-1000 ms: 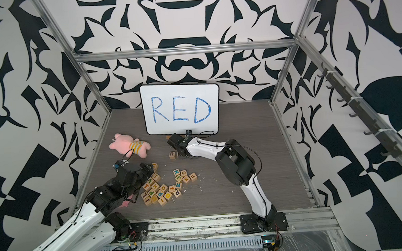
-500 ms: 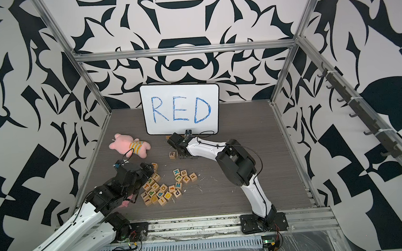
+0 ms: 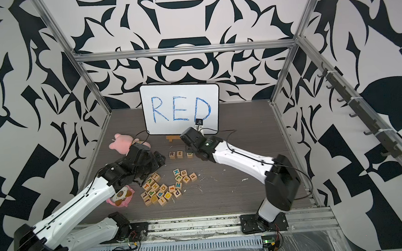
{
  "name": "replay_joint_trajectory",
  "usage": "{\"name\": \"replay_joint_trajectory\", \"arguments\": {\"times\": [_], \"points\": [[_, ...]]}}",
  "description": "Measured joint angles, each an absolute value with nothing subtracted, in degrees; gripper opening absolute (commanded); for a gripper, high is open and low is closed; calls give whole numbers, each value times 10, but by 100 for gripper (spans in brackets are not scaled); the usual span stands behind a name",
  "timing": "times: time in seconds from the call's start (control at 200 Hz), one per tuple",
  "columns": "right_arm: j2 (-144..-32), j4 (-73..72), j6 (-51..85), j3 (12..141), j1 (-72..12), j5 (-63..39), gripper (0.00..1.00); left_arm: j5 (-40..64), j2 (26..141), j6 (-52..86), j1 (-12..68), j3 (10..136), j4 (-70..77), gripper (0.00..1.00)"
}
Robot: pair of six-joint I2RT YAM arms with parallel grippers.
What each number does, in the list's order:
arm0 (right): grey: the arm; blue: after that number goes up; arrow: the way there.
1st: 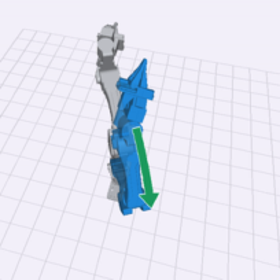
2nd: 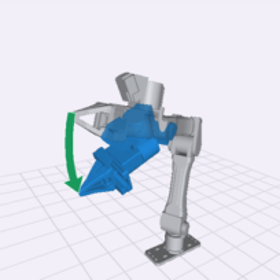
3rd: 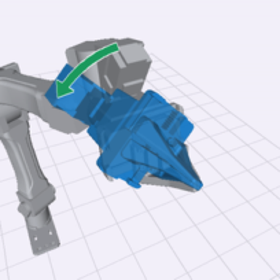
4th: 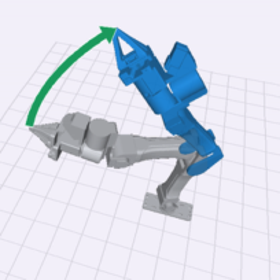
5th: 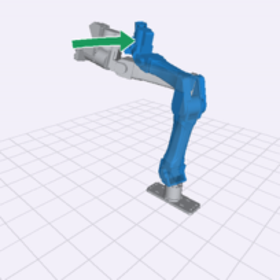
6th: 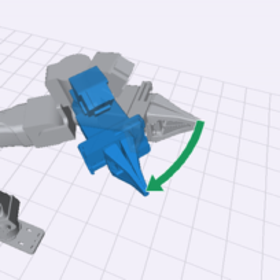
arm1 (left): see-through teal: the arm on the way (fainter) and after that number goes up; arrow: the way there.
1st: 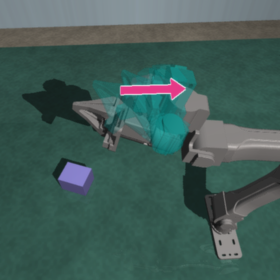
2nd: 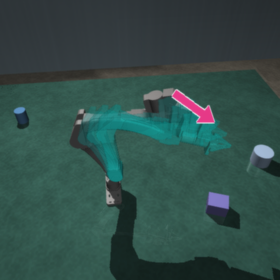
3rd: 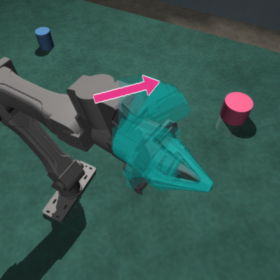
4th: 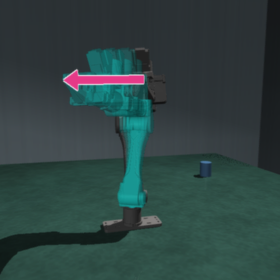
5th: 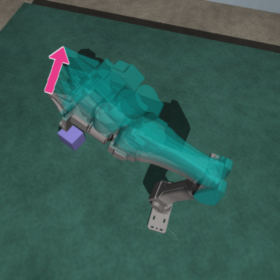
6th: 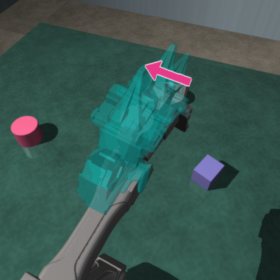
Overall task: Assemble the uppercase word "red" with letter blocks
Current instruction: Place the letter block at the center of the board, then reset both arms
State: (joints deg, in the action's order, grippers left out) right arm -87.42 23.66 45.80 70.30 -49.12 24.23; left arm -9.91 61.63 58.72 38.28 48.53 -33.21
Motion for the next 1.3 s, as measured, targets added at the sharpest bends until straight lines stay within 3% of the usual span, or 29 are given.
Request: {"name": "replay_joint_trajectory", "arguments": {"times": [0.245, 0.6, 0.95, 1.225, 1.3], "points": [[-655, 134, 417, 473, -492, 331, 64, -105, 769, 516, 407, 557, -307, 88], [-442, 62, 328, 294, -492, 417, 83, -114, 893, 479, 415, 615, -288, 93], [-374, 40, 292, 244, -492, 439, 84, -111, 937, 468, 419, 641, -284, 100], [-364, 36, 279, 229, -492, 446, 86, -113, 941, 462, 430, 646, -283, 100], [-361, 36, 280, 227, -492, 447, 95, -109, 940, 460, 432, 647, -278, 99]]}}
